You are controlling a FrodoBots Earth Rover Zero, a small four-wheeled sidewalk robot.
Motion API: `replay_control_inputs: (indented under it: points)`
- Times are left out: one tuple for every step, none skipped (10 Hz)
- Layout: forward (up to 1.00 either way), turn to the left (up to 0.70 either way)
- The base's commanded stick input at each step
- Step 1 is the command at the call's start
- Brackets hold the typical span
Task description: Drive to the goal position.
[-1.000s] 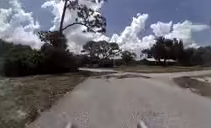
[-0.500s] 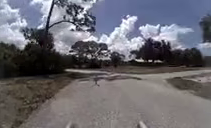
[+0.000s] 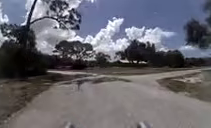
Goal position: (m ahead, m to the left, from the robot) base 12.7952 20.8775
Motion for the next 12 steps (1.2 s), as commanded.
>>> replay_control_inputs:
  points:
    - [1.0, -0.21]
    - [1.0, -0.03]
    - [1.0, 0.0]
    - [1.0, 0.0]
    - [1.0, 0.0]
    - [1.0, 0.0]
    - [1.0, 0.0]
    - [1.0, 0.0]
    - [1.0, 0.0]
    - [1.0, 0.0]
    - [1.0, 0.0]
    - [1.0, 0.0]
